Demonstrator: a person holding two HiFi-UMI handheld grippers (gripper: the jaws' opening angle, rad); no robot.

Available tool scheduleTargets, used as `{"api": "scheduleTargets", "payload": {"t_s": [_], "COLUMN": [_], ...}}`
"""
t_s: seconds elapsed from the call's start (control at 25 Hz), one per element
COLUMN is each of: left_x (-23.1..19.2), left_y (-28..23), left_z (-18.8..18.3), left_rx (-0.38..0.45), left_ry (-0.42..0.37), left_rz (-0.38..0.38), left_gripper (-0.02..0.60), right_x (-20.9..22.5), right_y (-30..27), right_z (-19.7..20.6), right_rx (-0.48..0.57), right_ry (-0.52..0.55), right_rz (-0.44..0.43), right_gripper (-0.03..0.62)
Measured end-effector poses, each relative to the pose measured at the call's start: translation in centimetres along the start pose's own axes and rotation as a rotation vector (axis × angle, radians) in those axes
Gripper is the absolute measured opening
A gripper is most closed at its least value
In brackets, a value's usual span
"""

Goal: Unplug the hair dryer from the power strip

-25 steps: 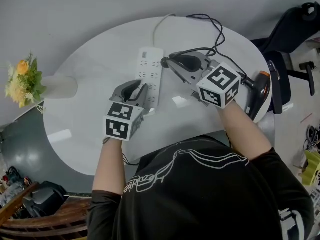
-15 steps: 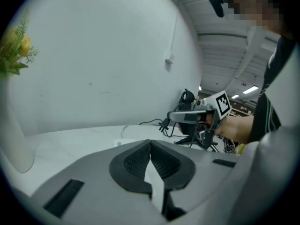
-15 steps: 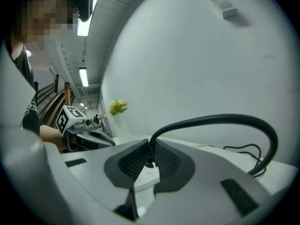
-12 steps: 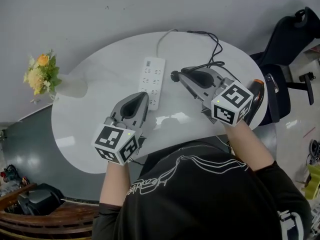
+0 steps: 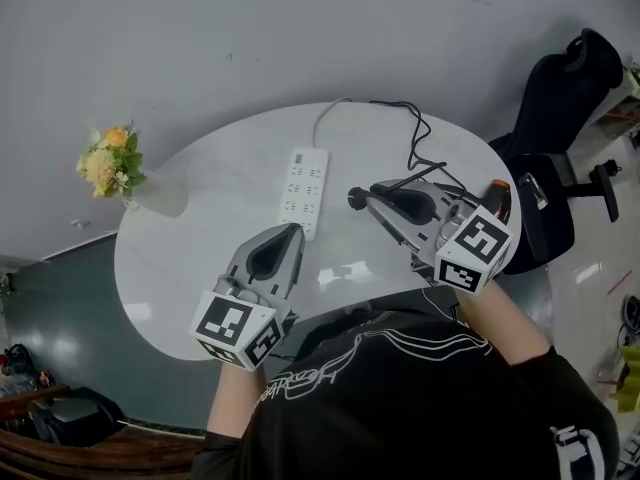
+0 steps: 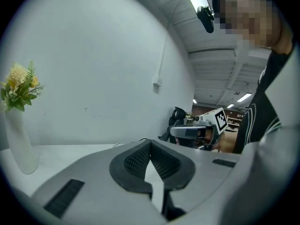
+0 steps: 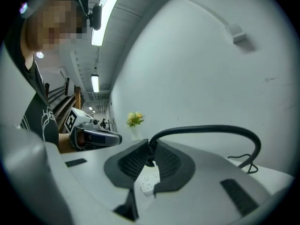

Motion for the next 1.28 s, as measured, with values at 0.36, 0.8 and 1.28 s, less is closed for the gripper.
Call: {"api": "scheduleTargets", "payload": {"t_s": [0.36, 0.8, 1.28], "left_x": [2.8, 5.9, 5.7], "left_y": [4.6, 7.5, 7.7], "left_z": [-1.6, -1.0, -0.4], "left_rx": [0.045, 0.043, 0.044], "left_ry": [-0.013, -0.094, -0.088], "left_rz": [0.059, 0.12, 0.092], "left_gripper": [0.003, 0.003, 0.003], "right_x": [-6.1, -10.5, -11.4], "right_y": [3.9, 6.8, 6.4], "right_z": [-1.7, -0.8, -0.2], "right_rx": [0.042, 0.09, 0.077], "right_ry": [-0.017, -0.025, -0.021], "right_rz": [-0.006, 0.047, 0.048], "right_gripper": [0.026, 0.026, 0.026]}}
Point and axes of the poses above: the fingertips, and each gripper's own axes: y backward along the fingers, x to its right, z out of its underside, the point moved 6 cm from there along y, backward along the fingers, and after that the axes turned 15 degrees about -x, right-handed, at the moved point
